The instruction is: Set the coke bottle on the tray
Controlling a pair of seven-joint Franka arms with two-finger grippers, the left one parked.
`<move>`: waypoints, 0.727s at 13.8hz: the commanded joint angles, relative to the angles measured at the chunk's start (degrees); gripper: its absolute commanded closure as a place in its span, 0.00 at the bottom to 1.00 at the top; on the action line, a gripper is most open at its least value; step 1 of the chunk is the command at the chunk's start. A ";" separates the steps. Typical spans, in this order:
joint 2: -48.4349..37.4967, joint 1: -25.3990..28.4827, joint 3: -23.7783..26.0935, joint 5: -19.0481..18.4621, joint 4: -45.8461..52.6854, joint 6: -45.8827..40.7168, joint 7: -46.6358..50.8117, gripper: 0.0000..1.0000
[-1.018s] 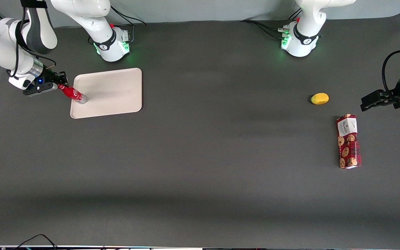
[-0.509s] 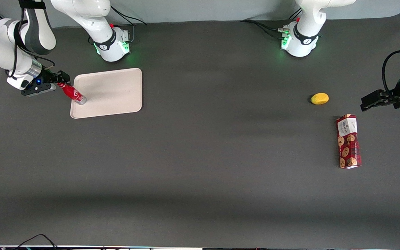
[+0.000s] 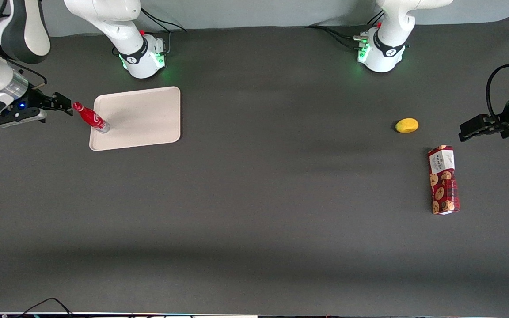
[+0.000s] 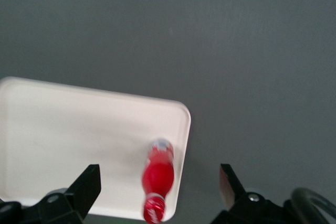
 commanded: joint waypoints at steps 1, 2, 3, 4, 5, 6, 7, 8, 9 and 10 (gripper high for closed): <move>3.33 0.68 7.36 1.77 13.65 -9.77 10.85 0.00; 5.25 0.68 10.25 3.77 19.35 -13.46 14.19 0.00; 7.10 0.68 11.76 5.27 24.37 -16.63 16.58 0.00; 9.03 0.68 12.99 5.55 29.21 -18.49 18.86 0.00; 11.23 0.68 14.49 5.55 33.34 -19.46 21.58 0.00; 12.99 0.68 15.54 5.46 36.87 -19.56 23.87 0.00; 14.40 0.68 16.25 5.46 39.25 -19.47 25.55 0.00; 15.28 0.77 16.43 5.55 41.01 -19.47 27.13 0.00; 16.60 0.77 16.96 5.55 42.34 -19.47 28.28 0.00; 17.48 1.03 17.05 5.55 43.13 -19.47 28.64 0.00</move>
